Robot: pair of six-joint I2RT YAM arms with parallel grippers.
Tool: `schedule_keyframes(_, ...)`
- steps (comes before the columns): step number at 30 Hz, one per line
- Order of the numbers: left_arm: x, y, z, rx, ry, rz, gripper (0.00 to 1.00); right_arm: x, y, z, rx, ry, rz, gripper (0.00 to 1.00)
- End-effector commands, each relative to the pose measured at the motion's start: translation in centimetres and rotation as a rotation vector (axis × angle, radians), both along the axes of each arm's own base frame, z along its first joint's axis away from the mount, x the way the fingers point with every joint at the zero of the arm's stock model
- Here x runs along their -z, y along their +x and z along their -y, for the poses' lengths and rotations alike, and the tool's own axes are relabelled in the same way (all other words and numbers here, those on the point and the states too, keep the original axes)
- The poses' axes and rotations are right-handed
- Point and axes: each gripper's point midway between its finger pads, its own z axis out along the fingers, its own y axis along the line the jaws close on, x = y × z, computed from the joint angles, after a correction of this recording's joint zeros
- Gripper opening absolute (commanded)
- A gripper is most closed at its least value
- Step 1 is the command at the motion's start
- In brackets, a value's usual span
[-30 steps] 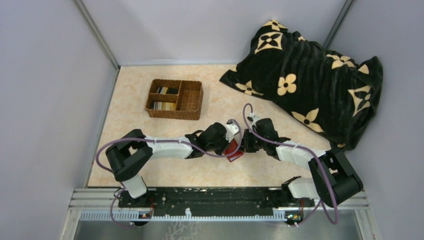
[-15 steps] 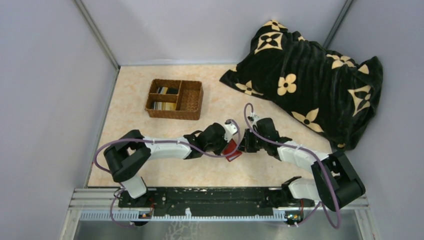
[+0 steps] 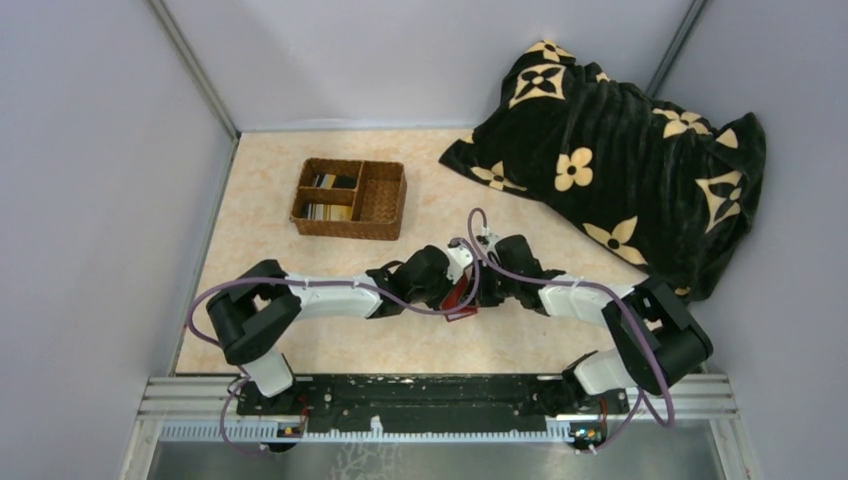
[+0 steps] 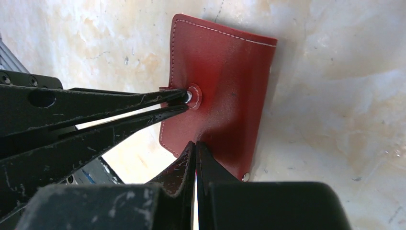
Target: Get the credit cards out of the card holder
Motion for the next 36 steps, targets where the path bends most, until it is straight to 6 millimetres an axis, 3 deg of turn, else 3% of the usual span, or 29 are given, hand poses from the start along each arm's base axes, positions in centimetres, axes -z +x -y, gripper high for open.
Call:
schedule_keyframes(1, 1.4, -0.3, -1.8, -0.022, 0.065, -0.024, 0.00, 1.6, -0.8, -0.1, -0.002, -0.039, -0.058, 0.00)
schedule_keyframes(6, 0.5, 0.1, -2.2, -0.042, 0.061, 0.009, 0.00, 3.3, -1.8, 0.8, 0.020, -0.078, -0.127, 0.00)
schedule_keyframes(14, 0.5, 0.6, -3.6, -0.091, 0.088, 0.039, 0.00, 4.6, -1.6, 0.9, 0.058, -0.085, -0.179, 0.00)
schedule_keyframes(18, -0.7, 0.9, -3.9, -0.112, 0.065, 0.064, 0.00, 5.5, -2.0, 1.4, 0.070, -0.083, -0.212, 0.00)
schedule_keyframes(27, -2.5, 1.7, -4.4, -0.138, 0.040, 0.098, 0.00, 5.6, -1.7, 1.6, 0.095, -0.085, -0.242, 0.00)
schedule_keyframes(31, -2.7, 2.0, -5.4, -0.176, 0.053, 0.108, 0.00, 5.5, -1.6, 1.6, 0.093, -0.083, -0.234, 0.00)
schedule_keyframes(36, -2.9, 2.2, -8.3, -0.317, 0.058, 0.124, 0.00, 5.4, -1.5, 1.5, 0.092, -0.079, -0.226, 0.00)
